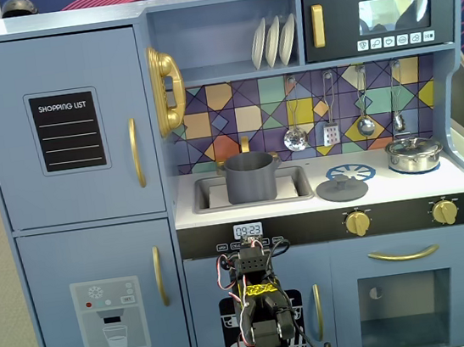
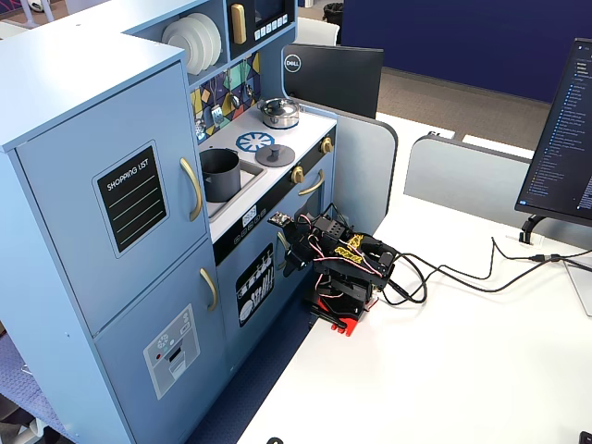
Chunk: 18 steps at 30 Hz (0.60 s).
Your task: Pick up the lid from the counter and put it on the gray recipient
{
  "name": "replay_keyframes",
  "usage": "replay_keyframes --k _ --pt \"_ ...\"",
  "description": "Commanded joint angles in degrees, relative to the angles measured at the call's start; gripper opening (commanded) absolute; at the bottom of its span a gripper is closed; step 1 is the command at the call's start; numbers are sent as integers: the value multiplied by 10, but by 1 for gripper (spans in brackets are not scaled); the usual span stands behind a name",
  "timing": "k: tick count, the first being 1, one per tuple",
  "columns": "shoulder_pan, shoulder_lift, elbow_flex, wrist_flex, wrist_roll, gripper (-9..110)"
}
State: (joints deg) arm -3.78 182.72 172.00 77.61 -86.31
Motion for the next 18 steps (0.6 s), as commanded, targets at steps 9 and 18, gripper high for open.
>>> replay_keyframes --k 9,18 --pt "71 -5 0 100 -19 0" --pt "76 -9 -105 29 8 0"
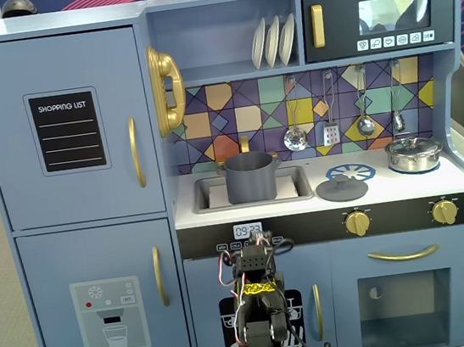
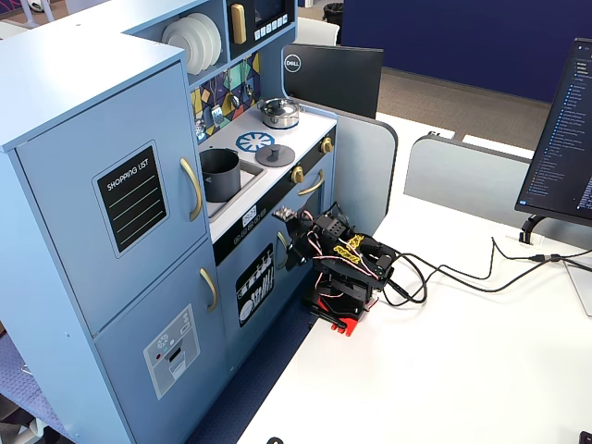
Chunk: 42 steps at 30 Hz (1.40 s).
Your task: Pick up the lid from the counter and put it on the gray recipient
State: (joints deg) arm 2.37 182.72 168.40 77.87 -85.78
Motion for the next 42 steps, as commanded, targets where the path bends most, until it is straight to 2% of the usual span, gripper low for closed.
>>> replay_keyframes --k 1,7,10,16,22,24,26,42 --pt "21 -11 -89 18 -9 0" --pt "81 -40 -241 -54 -77 0" --pt "120 -66 -312 -128 -75 0" --pt "211 -113 -309 -428 -107 0" --pt "281 -182 -236 -699 -62 21" --pt "301 -213 -236 -730 -44 30" --pt "314 -251 -243 -760 -36 32" --pt "346 -548 -371 -942 -56 33"
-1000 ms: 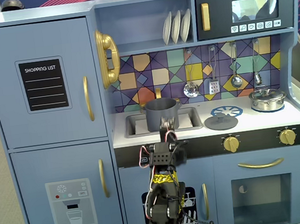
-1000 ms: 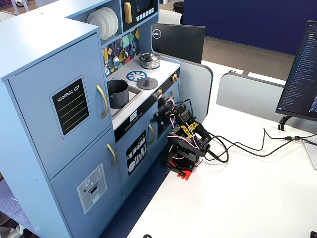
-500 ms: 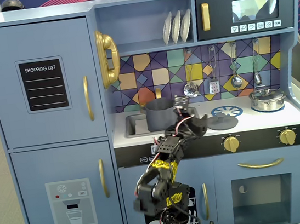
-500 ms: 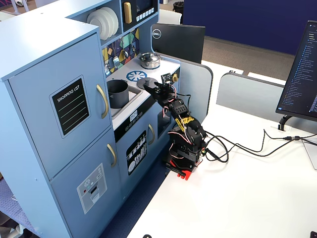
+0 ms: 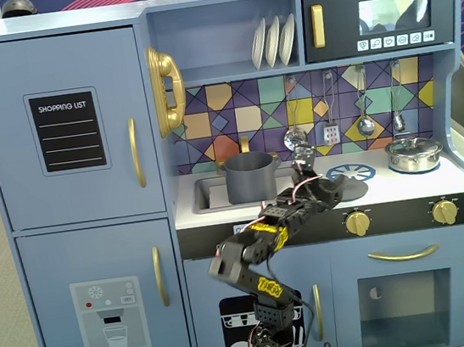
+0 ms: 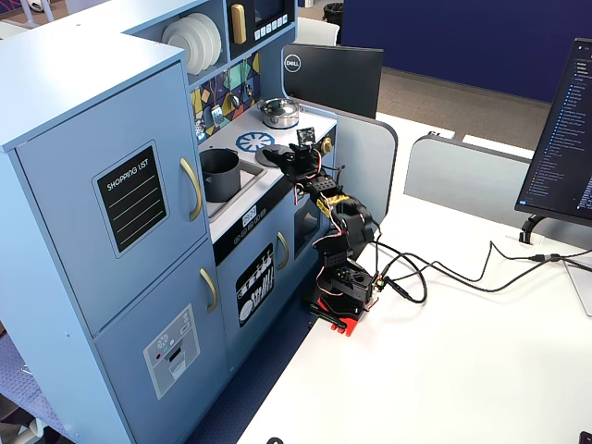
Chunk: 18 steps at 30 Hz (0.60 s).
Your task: Pick up the lid from the counter and put it on the gray recipient
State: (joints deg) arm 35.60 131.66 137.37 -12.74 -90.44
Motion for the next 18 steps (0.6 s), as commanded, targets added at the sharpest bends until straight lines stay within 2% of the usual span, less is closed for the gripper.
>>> replay_keyframes --k 1,18 --pt "12 -52 -67 -42 -11 33" --pt "13 -211 -164 -81 -3 31"
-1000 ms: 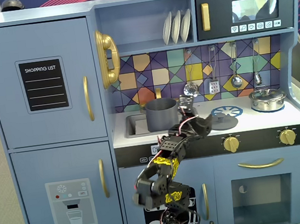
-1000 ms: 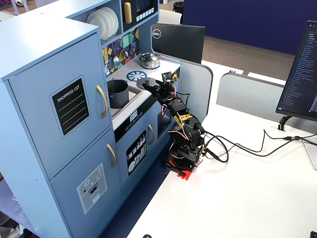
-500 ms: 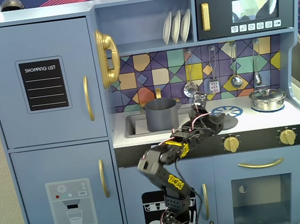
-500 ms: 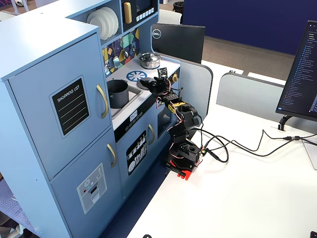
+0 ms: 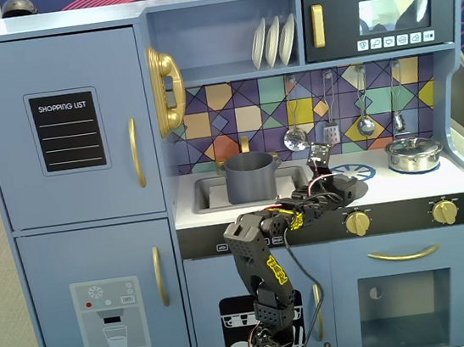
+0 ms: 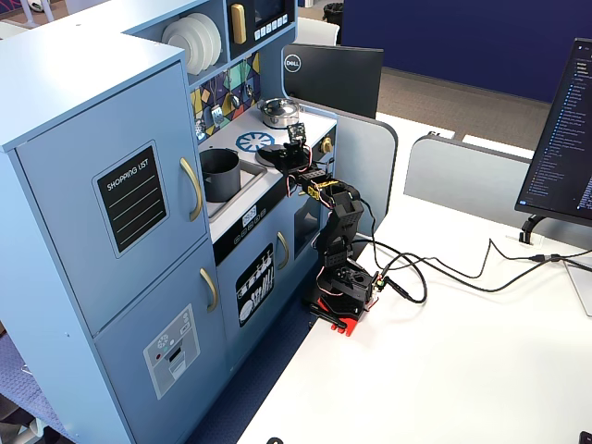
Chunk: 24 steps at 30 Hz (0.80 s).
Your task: Pick up the lid from the counter and put it on the gray recipient
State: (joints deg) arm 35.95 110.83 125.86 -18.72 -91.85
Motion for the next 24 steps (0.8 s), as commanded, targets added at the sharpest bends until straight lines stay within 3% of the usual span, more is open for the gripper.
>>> replay_keyframes --k 1,13,19,24 --pt "11 -9 -51 -23 11 31" --pt "11 -47 -64 -32 26 25" --pt "0 -47 -48 -29 3 2" --pt "-7 -40 -47 -35 3 0"
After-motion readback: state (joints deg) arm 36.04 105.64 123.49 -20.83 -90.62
